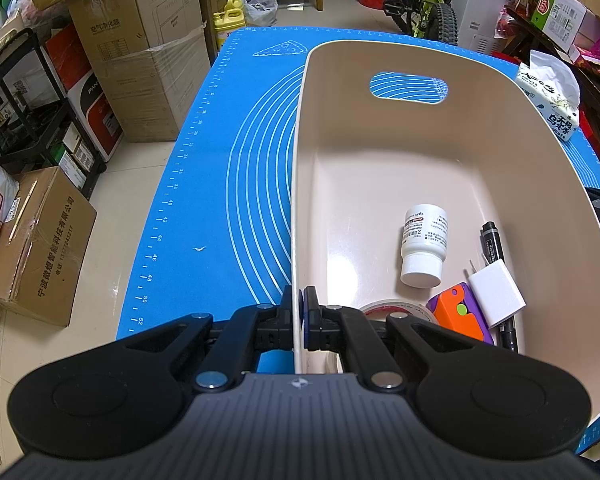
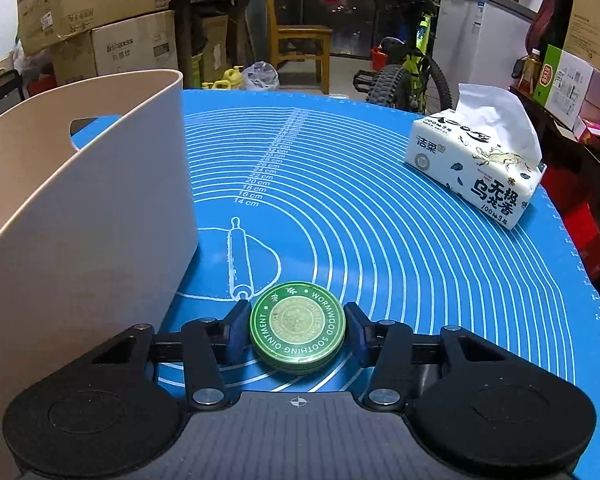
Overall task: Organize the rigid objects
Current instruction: 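Carry the green ointment tin into the bin and open the right gripper, then move the right gripper to the keys on the mat and grasp the ring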
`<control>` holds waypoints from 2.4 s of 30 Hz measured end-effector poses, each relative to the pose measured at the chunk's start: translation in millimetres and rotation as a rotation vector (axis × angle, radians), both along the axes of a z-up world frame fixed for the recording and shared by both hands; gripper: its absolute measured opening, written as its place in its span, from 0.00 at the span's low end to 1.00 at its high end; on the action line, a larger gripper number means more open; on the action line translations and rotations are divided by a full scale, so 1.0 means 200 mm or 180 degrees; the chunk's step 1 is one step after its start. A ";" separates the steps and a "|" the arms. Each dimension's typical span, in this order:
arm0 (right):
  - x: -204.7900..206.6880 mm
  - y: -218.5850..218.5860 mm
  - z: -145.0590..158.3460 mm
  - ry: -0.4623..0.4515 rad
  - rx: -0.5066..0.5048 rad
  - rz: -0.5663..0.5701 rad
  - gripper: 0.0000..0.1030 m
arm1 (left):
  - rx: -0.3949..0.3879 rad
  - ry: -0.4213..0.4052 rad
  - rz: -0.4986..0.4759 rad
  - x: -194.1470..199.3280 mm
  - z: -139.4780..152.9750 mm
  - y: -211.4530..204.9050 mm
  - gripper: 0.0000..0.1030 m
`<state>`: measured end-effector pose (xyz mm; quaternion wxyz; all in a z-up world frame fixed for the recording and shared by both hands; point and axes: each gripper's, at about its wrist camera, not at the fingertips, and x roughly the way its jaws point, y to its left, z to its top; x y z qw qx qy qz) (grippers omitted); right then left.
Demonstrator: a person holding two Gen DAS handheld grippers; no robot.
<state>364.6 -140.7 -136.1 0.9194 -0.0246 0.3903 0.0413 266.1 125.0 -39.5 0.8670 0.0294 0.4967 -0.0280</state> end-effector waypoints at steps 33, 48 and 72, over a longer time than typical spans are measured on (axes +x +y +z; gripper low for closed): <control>-0.38 0.21 0.72 -0.0700 -0.0104 0.0473 0.53 | 0.0010 -0.0001 0.0002 0.00 0.00 0.01 0.05; -0.33 0.64 0.56 -0.0078 -0.0214 0.1032 0.53 | 0.0013 -0.0001 0.0001 0.00 0.00 0.01 0.05; -0.33 0.80 0.36 0.0769 -0.0432 0.1347 0.72 | 0.0016 0.0001 -0.0001 0.00 0.00 0.01 0.05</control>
